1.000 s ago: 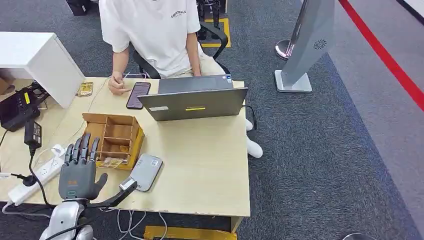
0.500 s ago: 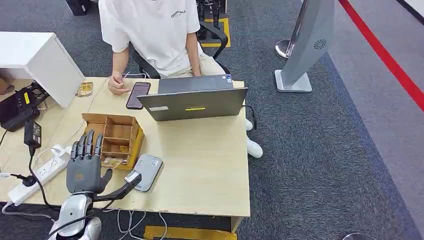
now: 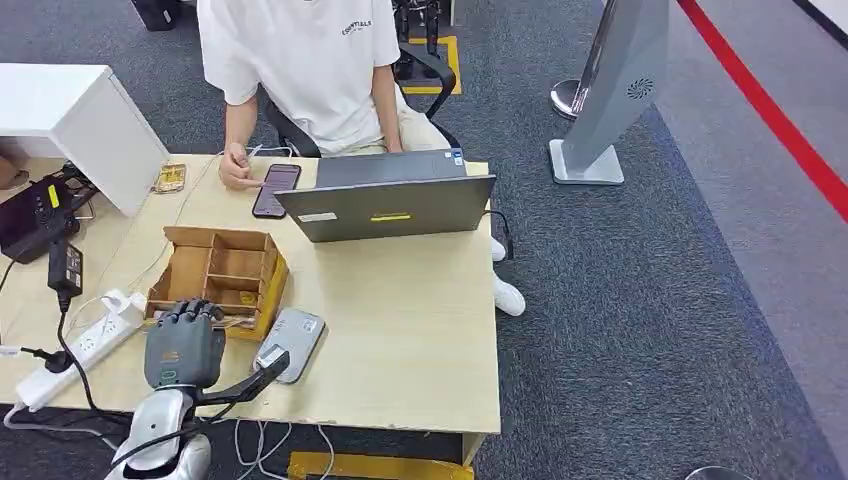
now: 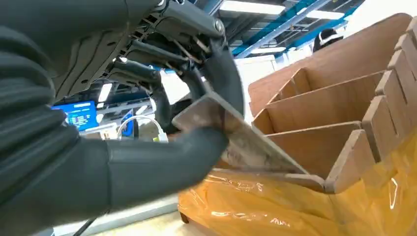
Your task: Pass the card to the sensor for recognition and then transmit it.
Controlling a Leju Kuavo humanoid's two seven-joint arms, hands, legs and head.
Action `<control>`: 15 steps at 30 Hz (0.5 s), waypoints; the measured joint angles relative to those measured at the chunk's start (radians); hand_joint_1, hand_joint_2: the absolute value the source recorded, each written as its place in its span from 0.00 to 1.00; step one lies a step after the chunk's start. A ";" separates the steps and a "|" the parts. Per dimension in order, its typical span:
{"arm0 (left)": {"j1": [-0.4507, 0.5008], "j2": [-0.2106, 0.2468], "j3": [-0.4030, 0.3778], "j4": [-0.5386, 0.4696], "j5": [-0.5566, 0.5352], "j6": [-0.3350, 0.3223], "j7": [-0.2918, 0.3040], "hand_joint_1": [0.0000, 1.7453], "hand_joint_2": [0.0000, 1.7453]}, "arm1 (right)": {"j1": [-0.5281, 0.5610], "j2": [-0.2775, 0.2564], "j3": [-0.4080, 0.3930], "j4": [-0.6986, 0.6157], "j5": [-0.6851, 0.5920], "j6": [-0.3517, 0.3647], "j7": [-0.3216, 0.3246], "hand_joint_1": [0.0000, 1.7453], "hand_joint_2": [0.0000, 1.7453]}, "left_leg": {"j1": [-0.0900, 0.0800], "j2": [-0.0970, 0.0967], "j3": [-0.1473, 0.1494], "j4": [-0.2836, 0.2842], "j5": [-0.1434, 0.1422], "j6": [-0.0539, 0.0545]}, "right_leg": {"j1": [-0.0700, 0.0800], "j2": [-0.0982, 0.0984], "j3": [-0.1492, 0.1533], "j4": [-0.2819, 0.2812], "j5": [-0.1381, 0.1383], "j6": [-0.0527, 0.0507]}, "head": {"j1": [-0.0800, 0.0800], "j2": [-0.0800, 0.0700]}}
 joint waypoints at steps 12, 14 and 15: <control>-0.012 -0.002 0.003 0.012 0.002 -0.019 0.014 1.00 0.00 | 0.000 0.000 0.000 0.000 0.002 0.000 0.000 0.00 1.00 | 0.000 0.000 0.000 0.000 0.000 0.000 | 0.000 0.000 0.000 0.000 0.000 0.000 | 0.000 0.000; -0.012 -0.002 0.004 0.014 0.001 -0.014 0.019 1.00 0.00 | 0.000 0.000 0.000 0.000 0.003 0.000 0.000 0.00 1.00 | 0.000 0.000 0.000 0.000 0.000 0.000 | 0.000 0.000 0.000 0.000 0.000 0.000 | 0.000 0.000; -0.012 -0.002 0.004 0.014 0.000 -0.012 0.019 1.00 0.00 | 0.000 0.000 0.000 0.000 0.003 0.000 0.000 0.00 1.00 | 0.000 0.000 0.000 0.000 0.000 0.000 | 0.000 0.000 0.000 0.000 0.000 0.000 | 0.000 0.000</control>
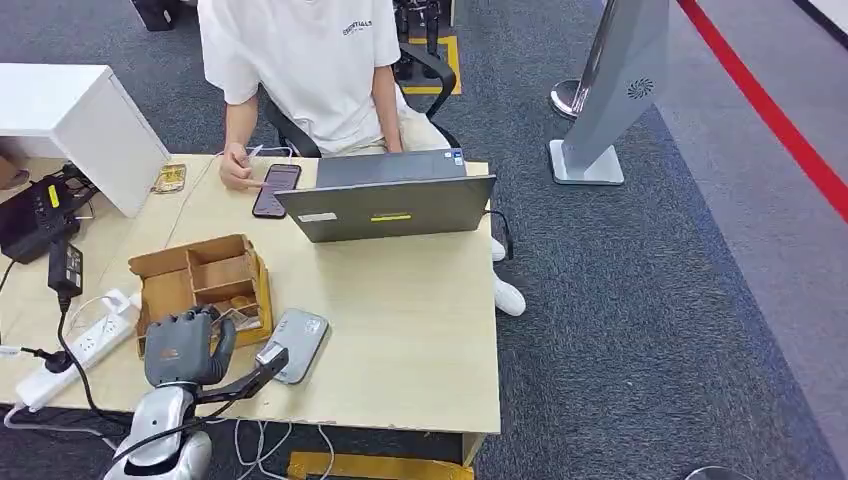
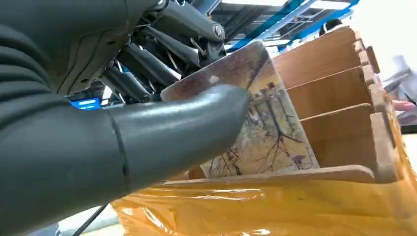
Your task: Pass the card to the sensor for recognition and then transmit it.
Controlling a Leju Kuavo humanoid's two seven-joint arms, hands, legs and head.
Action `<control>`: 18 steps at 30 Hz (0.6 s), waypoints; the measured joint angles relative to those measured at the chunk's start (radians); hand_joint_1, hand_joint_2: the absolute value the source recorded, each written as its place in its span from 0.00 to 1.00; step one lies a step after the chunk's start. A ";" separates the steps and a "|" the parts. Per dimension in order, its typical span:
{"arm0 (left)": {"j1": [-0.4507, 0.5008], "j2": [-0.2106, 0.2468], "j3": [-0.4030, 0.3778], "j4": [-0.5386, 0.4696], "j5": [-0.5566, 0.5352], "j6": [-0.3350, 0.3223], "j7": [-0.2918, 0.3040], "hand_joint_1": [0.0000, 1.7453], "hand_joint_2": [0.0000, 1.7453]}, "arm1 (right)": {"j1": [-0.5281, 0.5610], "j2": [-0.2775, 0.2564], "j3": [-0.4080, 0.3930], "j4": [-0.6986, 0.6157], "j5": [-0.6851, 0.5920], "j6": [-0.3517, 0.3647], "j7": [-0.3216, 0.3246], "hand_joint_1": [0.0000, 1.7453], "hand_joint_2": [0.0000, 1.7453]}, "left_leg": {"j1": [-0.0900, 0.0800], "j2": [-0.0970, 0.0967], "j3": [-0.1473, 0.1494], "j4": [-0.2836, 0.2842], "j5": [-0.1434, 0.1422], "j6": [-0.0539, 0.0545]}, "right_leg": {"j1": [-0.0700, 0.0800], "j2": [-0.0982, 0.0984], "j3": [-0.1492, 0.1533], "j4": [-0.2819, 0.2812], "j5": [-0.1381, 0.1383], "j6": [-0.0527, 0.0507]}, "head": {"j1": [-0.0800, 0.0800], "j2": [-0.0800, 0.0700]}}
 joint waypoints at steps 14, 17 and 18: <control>0.037 -0.014 -0.110 -0.350 -0.002 -0.079 0.000 1.00 0.00 | 0.001 0.000 -0.002 0.000 -0.024 0.000 0.000 0.00 1.00 | 0.000 0.000 0.000 0.000 0.000 0.000 | 0.000 0.000 0.000 0.000 0.000 0.000 | 0.000 0.000; 0.036 -0.014 -0.163 -0.426 -0.001 -0.097 0.000 1.00 0.00 | 0.001 0.000 -0.002 0.000 -0.025 0.000 -0.003 0.00 1.00 | 0.000 0.000 0.000 0.000 0.000 0.000 | 0.000 0.000 0.000 0.000 0.000 0.000 | 0.000 0.000; 0.035 -0.015 -0.177 -0.445 0.000 -0.101 0.001 1.00 0.00 | 0.001 0.000 -0.002 0.000 -0.025 0.000 -0.003 0.00 1.00 | 0.000 0.000 0.000 0.000 0.000 0.000 | 0.000 0.000 0.000 0.000 0.000 0.000 | 0.000 0.000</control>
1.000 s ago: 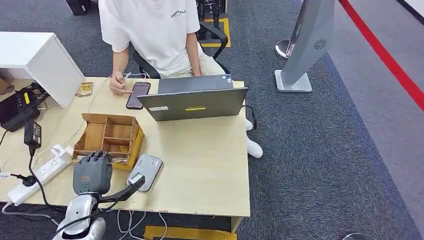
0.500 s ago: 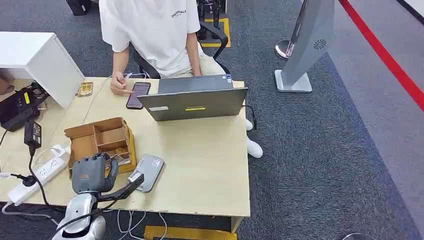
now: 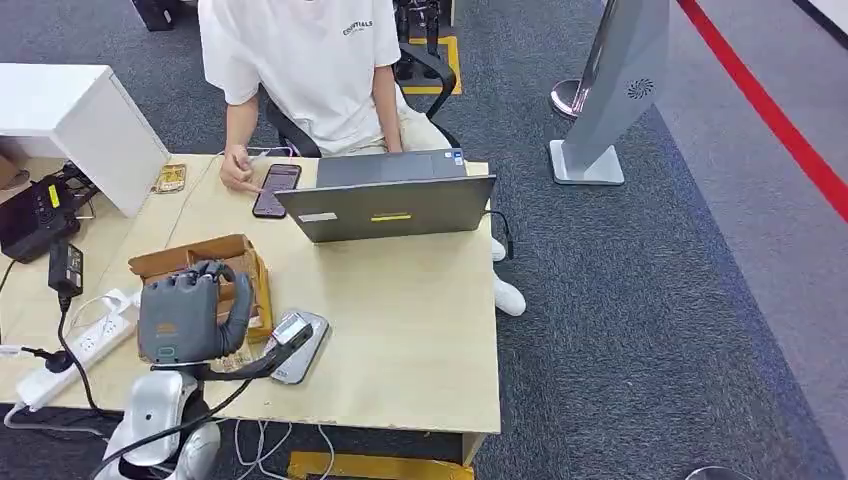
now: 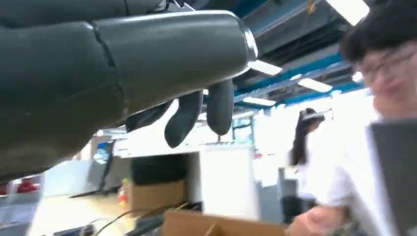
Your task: Pass the card to the sensor for recognition and then transmit it.
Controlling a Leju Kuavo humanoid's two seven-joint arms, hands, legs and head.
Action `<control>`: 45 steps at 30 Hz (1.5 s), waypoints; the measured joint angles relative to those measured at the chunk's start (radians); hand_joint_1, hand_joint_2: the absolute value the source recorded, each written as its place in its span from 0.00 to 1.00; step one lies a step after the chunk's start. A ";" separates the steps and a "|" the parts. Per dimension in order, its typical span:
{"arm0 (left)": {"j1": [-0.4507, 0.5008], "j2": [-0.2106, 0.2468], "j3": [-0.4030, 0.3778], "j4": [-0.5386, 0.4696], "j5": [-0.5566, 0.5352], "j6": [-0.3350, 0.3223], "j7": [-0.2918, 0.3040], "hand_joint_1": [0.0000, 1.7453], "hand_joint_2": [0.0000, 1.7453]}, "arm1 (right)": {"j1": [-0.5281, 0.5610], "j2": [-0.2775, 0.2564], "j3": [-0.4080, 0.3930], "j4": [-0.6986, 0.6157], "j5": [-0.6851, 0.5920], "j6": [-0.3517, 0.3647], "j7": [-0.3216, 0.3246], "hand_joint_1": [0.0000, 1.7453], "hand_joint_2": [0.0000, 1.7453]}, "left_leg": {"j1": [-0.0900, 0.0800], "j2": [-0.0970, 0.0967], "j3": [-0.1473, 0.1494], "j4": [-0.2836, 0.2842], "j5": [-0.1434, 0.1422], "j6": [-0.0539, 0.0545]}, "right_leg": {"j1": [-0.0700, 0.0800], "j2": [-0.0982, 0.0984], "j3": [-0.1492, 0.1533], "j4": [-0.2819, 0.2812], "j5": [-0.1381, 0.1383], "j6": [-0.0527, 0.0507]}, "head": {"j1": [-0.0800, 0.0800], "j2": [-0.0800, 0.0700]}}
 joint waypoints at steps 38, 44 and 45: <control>0.212 0.060 -0.024 -0.137 0.015 0.144 -0.056 0.00 1.00 | 0.001 0.015 -0.033 -0.001 -0.038 -0.003 -0.010 0.00 1.00 | 0.000 0.000 0.000 0.000 0.000 0.000 | 0.000 0.000 0.000 0.000 0.000 0.000 | 0.000 0.000; 0.283 0.078 0.020 -0.148 0.031 0.158 -0.051 0.00 1.00 | 0.001 0.015 -0.045 -0.001 -0.039 -0.003 -0.010 0.00 1.00 | 0.000 0.000 0.000 0.000 0.000 0.000 | 0.000 0.000 0.000 0.000 0.000 0.000 | 0.000 0.000; 0.291 0.080 0.036 -0.146 0.045 0.163 -0.051 0.00 1.00 | 0.001 0.015 -0.047 -0.001 -0.039 -0.003 -0.010 0.00 1.00 | 0.000 0.000 0.000 0.000 0.000 0.000 | 0.000 0.000 0.000 0.000 0.000 0.000 | 0.000 0.000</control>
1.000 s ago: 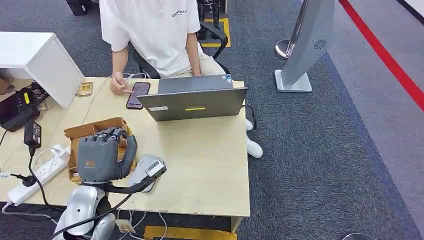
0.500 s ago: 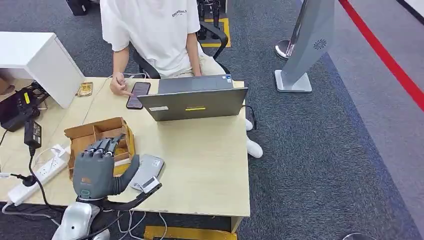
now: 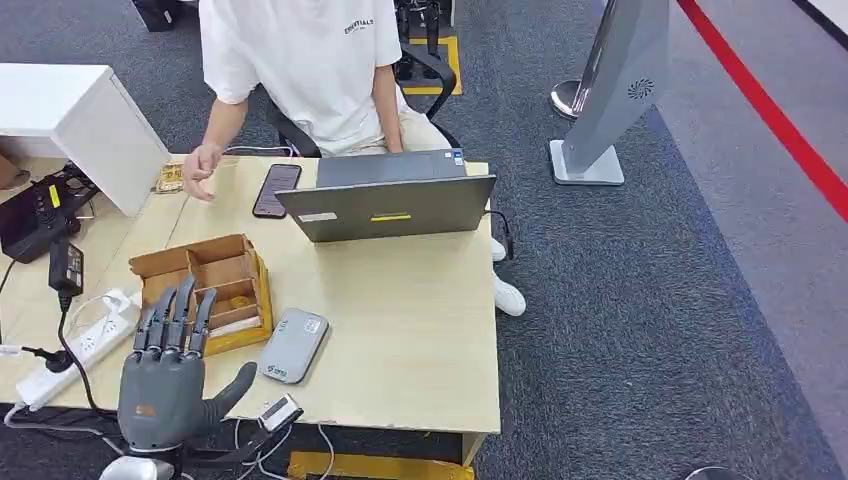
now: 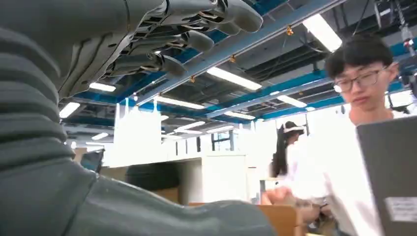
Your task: Pass the card to the sensor for recognition and then transmit it.
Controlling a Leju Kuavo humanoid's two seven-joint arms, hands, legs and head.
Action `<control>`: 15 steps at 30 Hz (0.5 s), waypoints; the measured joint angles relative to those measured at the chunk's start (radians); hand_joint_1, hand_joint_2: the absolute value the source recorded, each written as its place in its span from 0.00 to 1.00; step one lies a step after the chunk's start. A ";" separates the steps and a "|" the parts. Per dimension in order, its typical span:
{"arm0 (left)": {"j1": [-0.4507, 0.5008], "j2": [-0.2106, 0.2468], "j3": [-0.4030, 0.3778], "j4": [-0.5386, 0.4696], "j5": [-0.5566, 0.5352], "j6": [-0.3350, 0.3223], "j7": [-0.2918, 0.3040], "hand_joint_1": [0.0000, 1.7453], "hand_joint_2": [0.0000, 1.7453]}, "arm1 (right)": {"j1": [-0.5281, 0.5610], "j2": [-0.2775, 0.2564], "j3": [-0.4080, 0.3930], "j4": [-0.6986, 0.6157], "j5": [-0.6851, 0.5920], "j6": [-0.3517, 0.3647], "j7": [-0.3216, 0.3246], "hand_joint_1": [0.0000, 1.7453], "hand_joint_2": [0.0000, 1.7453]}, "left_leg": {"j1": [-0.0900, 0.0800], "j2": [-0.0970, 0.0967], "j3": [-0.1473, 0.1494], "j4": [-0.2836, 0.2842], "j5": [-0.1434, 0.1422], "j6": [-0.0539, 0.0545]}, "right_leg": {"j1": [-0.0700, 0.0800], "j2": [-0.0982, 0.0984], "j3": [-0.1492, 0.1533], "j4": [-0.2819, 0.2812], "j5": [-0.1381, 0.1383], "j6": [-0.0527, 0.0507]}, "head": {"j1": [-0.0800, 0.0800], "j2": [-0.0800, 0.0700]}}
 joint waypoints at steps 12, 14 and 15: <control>0.023 -0.014 0.183 0.100 0.105 0.026 -0.048 0.00 1.00 | 0.000 0.000 -0.003 -0.001 0.007 0.000 0.006 0.00 1.00 | 0.000 0.000 0.000 0.000 0.000 0.000 | 0.000 0.000 0.000 0.000 0.000 0.000 | 0.000 0.000; 0.022 -0.027 0.241 0.140 0.108 0.045 -0.076 0.00 1.00 | -0.001 0.000 -0.003 -0.001 0.008 0.000 0.011 0.00 1.00 | 0.000 0.000 0.000 0.000 0.000 0.000 | 0.000 0.000 0.000 0.000 0.000 0.000 | 0.000 0.000; 0.022 -0.034 0.262 0.158 0.108 0.049 -0.085 0.00 1.00 | -0.001 0.000 -0.003 -0.001 0.009 0.000 0.013 0.00 1.00 | 0.000 0.000 0.000 0.000 0.000 0.000 | 0.000 0.000 0.000 0.000 0.000 0.000 | 0.000 0.000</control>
